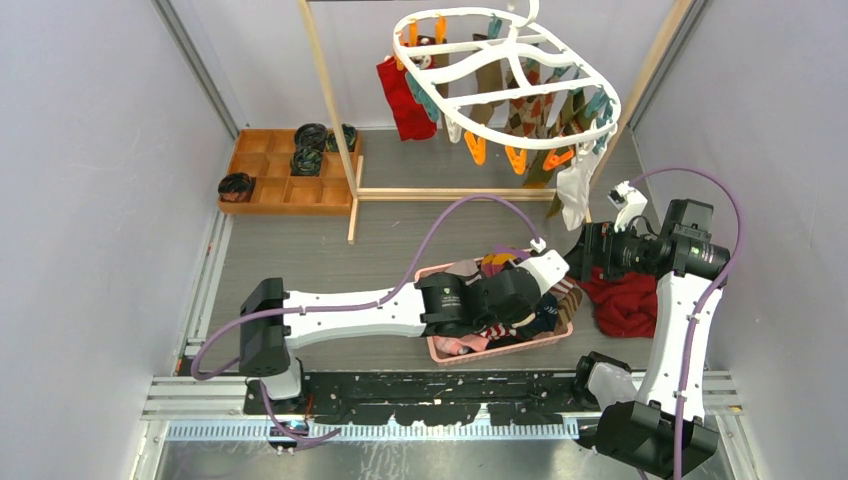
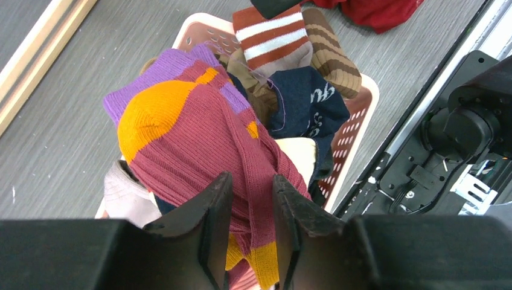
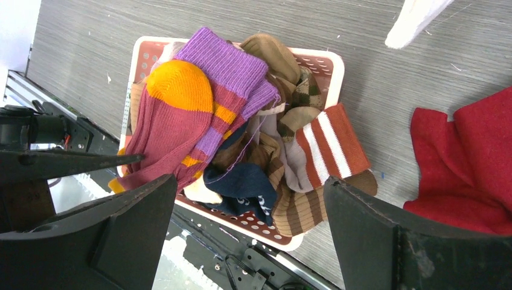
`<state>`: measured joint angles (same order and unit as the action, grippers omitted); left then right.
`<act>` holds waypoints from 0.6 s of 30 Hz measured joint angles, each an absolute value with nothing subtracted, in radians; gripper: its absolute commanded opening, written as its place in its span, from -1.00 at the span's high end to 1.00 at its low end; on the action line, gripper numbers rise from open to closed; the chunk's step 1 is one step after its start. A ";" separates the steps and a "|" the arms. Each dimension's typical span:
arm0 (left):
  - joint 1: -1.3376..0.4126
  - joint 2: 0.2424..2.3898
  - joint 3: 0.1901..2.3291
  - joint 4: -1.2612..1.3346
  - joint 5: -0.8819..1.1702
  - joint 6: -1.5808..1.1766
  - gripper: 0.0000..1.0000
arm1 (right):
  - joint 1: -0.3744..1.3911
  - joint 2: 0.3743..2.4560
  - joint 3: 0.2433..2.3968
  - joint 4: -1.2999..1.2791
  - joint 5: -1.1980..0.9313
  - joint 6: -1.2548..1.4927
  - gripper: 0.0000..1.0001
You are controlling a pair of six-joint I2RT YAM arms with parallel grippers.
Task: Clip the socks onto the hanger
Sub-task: Pick up the sock from the bin.
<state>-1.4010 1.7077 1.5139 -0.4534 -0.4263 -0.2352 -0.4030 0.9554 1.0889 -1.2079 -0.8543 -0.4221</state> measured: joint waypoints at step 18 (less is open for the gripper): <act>-1.336 1.592 1.481 -0.436 -0.339 -0.275 0.89 | -0.403 0.955 1.085 -1.205 -0.849 -0.425 -0.95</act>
<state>-1.3365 1.5925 1.4815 -0.4358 -0.3393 -0.2749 -0.4030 0.9554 1.0855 -1.2045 -0.8486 -0.4248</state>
